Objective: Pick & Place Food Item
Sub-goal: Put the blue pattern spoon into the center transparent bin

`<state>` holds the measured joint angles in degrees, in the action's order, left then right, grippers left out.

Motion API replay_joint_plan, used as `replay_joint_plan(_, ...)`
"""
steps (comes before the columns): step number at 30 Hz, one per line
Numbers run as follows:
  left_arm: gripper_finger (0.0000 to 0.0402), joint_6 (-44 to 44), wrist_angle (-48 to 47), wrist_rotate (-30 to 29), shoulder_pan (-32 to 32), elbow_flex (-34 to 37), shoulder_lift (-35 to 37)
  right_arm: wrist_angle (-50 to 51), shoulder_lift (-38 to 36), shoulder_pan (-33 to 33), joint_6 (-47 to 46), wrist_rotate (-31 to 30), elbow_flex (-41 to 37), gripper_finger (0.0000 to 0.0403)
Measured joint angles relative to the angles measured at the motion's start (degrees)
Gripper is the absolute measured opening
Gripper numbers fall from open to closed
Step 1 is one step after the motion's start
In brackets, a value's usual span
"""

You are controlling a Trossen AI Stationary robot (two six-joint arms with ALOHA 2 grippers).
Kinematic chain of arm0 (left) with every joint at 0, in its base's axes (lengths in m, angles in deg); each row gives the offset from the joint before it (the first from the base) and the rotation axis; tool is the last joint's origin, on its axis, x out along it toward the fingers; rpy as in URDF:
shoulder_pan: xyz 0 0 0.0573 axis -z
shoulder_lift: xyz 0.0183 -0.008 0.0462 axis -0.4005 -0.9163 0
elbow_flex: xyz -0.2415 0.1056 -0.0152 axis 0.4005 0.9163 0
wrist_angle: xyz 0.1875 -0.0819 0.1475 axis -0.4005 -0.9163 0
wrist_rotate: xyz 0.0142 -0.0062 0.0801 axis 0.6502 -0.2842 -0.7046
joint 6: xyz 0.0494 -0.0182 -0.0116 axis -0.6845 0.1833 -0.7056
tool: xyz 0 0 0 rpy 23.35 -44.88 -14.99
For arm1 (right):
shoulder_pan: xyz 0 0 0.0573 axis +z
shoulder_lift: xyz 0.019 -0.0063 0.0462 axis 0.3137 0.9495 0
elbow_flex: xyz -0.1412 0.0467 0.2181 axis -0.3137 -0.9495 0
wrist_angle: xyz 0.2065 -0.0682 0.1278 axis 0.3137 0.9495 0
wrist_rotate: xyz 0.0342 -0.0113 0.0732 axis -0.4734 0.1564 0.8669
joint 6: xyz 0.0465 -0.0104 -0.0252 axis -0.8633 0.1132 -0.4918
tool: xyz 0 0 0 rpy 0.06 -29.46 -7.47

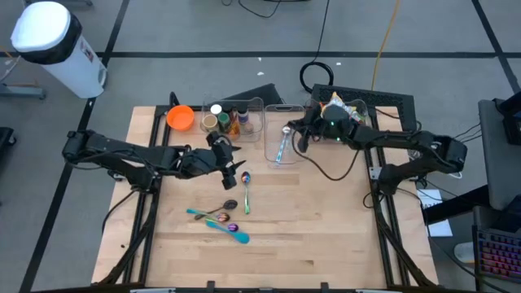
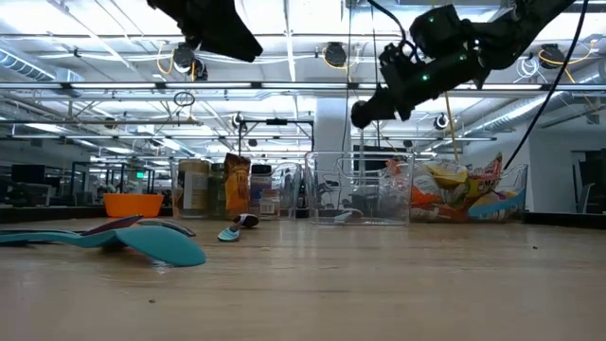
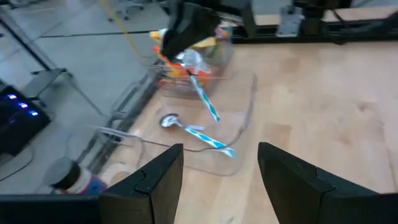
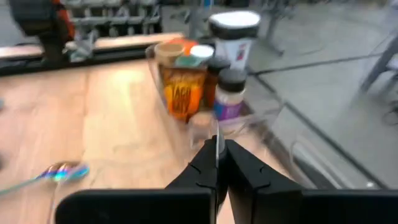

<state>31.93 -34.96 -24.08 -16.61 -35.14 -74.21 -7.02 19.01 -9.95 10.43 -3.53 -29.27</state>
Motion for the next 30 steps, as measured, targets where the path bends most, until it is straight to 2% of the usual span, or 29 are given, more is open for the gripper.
replay_joint_plan(3, 0.0212, -0.45, -0.23, 0.7, 0.0, 0.02, -0.16, 3.82, -0.15, -2.57, 0.23, 6.08, 0.02, 0.0002)
replay_joint_plan(5, 0.0212, -0.45, -0.13, 0.68, -0.02, 0.01, -0.12, 6.51, -0.09, -3.25, 0.23, 7.9, 0.02, 0.0002)
replay_joint_plan(11, 0.0212, -0.43, -0.42, 0.68, -0.02, 0.0, -0.13, 10.66, -0.09, -2.68, 2.14, 8.06, -0.02, 0.0003)
replay_joint_plan(22, 0.0212, -0.39, -0.48, 0.7, -0.02, 0.02, -0.13, 9.81, -0.15, -2.41, 3.23, 7.88, -2.72, 0.0006)
replay_joint_plan(30, 0.0212, -0.45, -0.46, 0.64, -0.02, 0.0, -0.13, 2.19, -0.11, -2.41, 3.3, 7.73, -5.31, 0.0023)
